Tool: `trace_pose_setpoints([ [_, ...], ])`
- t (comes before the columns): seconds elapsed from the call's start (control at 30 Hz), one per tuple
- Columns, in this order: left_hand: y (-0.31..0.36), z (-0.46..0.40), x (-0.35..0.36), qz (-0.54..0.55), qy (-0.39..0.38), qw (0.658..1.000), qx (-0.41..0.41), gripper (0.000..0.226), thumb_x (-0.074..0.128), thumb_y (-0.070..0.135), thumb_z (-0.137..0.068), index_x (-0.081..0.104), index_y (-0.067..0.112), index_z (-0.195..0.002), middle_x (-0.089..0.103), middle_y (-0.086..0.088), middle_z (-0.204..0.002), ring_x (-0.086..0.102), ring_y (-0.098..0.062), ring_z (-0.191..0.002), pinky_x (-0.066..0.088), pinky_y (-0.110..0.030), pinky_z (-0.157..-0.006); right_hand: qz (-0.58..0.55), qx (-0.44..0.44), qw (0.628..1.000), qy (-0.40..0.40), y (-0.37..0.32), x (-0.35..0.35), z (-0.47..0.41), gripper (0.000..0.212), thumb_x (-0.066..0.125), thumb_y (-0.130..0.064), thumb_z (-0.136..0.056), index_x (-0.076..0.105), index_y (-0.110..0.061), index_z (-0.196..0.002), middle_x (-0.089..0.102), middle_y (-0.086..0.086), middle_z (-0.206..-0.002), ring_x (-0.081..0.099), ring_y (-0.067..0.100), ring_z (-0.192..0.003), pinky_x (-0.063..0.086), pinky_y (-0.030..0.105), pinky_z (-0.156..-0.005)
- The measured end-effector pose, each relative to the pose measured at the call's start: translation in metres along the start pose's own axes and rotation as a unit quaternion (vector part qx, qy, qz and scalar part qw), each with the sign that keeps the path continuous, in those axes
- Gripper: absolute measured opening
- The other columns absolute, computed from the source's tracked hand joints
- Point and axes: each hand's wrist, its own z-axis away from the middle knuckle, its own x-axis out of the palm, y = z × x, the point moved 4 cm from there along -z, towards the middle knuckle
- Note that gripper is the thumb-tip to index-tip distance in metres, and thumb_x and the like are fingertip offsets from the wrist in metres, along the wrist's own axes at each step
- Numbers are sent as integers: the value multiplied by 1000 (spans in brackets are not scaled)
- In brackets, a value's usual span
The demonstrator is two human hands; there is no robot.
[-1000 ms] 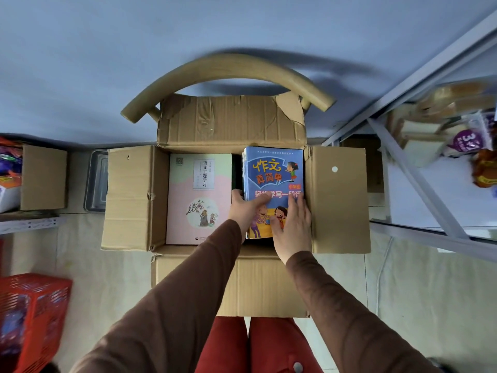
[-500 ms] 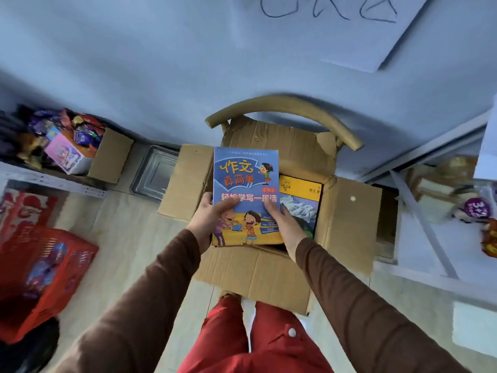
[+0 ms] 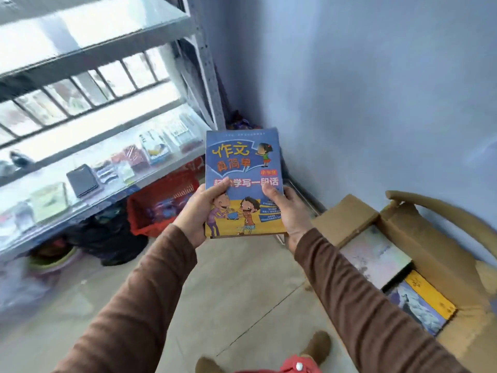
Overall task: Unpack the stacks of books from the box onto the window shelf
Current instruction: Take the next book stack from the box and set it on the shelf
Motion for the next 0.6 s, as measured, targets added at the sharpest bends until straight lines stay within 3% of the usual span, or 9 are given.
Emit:
trace_pose_setpoints([
  [0.1,39,40,-96,21,37,998,45,43,70,29,-92,61,8,-128,77,-20,-109,78,-34,-83,63,-47,-65,18,11,999,-38,10,111,7,54,79,-30,-82,57,-3,-124,76,16,-109,75,32,-88,61,51,-83],
  [0.17,60,65,-152,33,68,995,67,43,70,28,-91,61,9,-128,78,-18,-107,78,-33,-82,64,-46,-65,25,18,997,-67,17,178,13,56,79,-30,-83,57,-2,-127,76,17,-110,74,31,-87,61,49,-85],
  [0.3,96,104,-248,61,117,985,112,44,69,25,-91,61,6,-130,77,-21,-109,78,-35,-86,64,-51,-74,51,33,989,-135,29,293,23,61,77,-32,-84,55,-1,-132,72,21,-117,71,39,-104,55,56,-94],
  [0.47,139,130,-345,105,156,970,155,45,67,23,-93,60,3,-132,74,-24,-114,75,-40,-94,63,-52,-79,83,42,972,-216,40,414,16,61,73,-36,-85,55,-2,-133,72,21,-118,68,42,-109,55,57,-94],
  [0.6,179,140,-415,118,198,955,186,42,68,21,-91,63,2,-128,74,-26,-112,78,-35,-84,65,-45,-70,73,52,958,-273,54,506,-5,64,76,-38,-82,57,-2,-131,73,23,-115,69,45,-106,55,60,-91],
])
